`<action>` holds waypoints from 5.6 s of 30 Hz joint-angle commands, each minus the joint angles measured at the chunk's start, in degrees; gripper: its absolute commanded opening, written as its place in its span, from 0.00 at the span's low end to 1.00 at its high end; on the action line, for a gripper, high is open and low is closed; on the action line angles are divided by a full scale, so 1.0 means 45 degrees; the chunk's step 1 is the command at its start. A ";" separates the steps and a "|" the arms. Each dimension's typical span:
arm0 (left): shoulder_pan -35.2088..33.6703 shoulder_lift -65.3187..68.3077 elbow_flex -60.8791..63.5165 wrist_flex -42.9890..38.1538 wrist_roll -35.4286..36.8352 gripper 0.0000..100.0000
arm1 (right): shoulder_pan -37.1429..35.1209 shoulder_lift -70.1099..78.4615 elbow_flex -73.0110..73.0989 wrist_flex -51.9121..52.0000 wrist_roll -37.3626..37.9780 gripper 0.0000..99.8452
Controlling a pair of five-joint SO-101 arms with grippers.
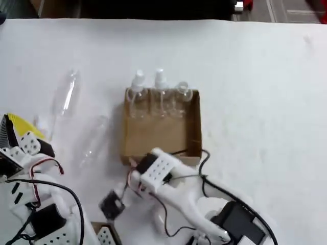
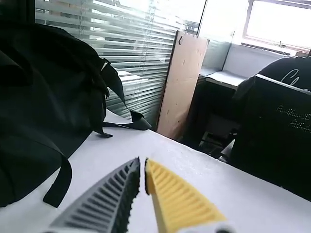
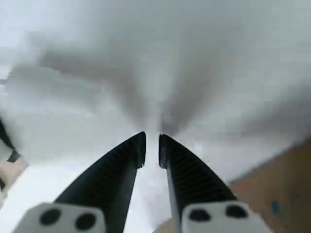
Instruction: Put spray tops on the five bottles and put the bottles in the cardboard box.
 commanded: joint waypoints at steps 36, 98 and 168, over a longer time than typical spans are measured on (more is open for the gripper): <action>-0.1846 -0.0127 -0.1016 0.0918 -0.1368 0.07 | -0.5480 -0.4562 0.2774 -0.0322 -0.3575 0.03; -0.1241 -0.0147 -0.0469 0.1055 -0.1407 0.07 | -0.4230 -0.4562 0.2422 0.3214 0.3204 0.21; -0.2178 -0.0147 0.0020 0.1211 -0.1368 0.07 | -0.4640 -0.4581 0.2266 0.0147 -1.3226 0.21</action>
